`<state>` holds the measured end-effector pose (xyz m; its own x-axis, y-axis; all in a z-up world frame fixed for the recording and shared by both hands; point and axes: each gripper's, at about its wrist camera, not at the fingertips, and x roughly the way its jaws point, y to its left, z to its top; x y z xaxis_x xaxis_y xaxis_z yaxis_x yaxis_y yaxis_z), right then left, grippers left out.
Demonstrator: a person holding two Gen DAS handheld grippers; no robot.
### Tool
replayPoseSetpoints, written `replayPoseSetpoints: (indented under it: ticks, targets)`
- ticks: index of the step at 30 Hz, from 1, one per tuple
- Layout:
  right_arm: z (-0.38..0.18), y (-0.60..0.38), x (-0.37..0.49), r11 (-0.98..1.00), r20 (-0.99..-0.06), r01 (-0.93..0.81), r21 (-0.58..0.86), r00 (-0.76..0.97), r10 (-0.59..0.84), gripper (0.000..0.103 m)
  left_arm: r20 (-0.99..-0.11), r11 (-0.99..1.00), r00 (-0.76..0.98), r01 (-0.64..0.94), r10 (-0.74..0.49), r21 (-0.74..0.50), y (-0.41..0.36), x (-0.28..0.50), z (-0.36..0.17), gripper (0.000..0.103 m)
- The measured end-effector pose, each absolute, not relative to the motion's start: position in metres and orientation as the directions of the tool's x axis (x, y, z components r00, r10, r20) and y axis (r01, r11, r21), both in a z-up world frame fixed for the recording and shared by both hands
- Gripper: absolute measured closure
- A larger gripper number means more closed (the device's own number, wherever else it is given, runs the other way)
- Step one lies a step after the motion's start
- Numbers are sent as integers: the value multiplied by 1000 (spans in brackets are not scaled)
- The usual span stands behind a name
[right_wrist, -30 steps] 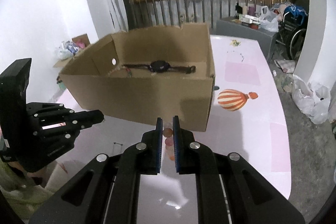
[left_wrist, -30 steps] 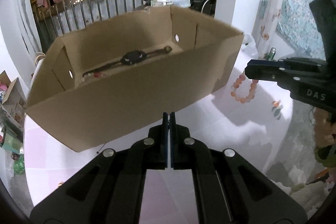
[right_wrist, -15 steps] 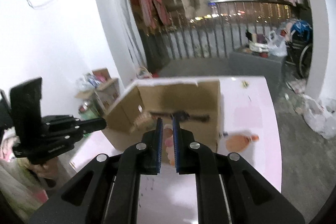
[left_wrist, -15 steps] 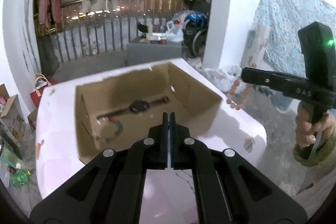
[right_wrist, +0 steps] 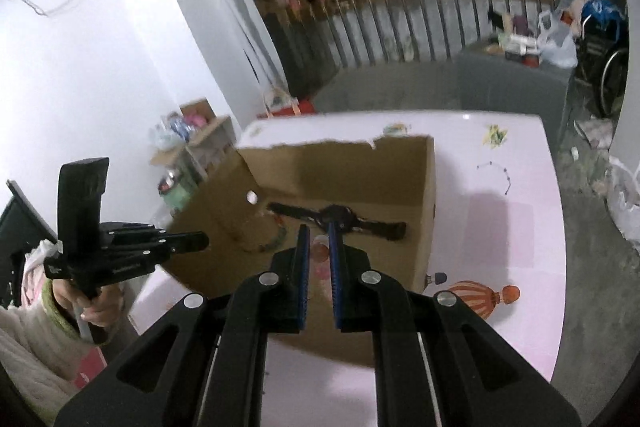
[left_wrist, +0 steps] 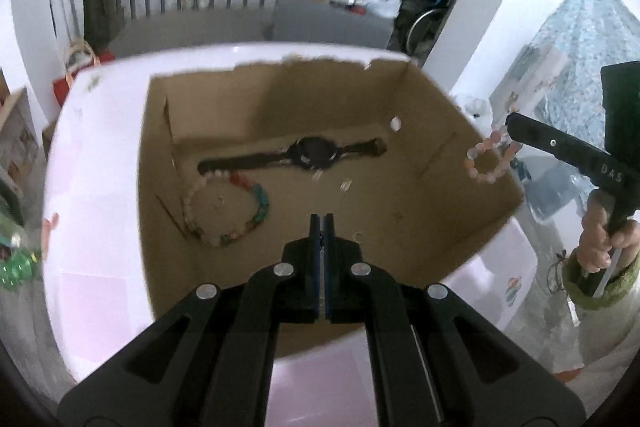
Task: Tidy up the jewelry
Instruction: 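Open the right gripper to drop the bracelet into the box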
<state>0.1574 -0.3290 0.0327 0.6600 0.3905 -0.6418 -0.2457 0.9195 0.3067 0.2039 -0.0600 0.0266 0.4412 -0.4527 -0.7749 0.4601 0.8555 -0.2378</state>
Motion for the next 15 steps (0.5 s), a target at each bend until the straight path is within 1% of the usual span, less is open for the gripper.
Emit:
replayPoseSetpoints:
  ticks: [3, 5, 6, 7, 8, 9, 10, 15]
  targets:
    - [24, -328, 180, 930, -689, -238, 281, 624, 368, 93, -792, 852, 408, 460, -455, -252, -61, 211, 15, 102]
    - [20, -326, 189, 936, -715, -230, 266, 604, 352, 93, -805, 858, 401, 456, -436, -237, -64, 216, 8, 102]
    - [18, -326, 192, 937, -726, -229, 262, 594, 348, 93, -812, 860, 397, 454, -427, -231, -64, 218, 7, 100]
    - [14, -325, 196, 940, -736, -223, 257, 585, 340, 93, -820, 864, 390, 448, -419, -228, -64, 221, 4, 94]
    - [12, -325, 196, 942, -741, -217, 258, 582, 336, 93, -823, 869, 391, 441, -411, -225, -64, 222, 2, 89]
    - [10, -326, 197, 942, -743, -215, 259, 578, 336, 92, -824, 874, 396, 432, -404, -221, -62, 224, 1, 82]
    - [8, -328, 198, 942, -743, -211, 261, 580, 335, 92, -819, 874, 402, 430, -409, -226, -60, 224, 1, 79]
    - [13, -338, 195, 944, -725, -192, 269, 604, 330, 92, -797, 870, 428, 434, -427, -234, -56, 221, 7, 75]
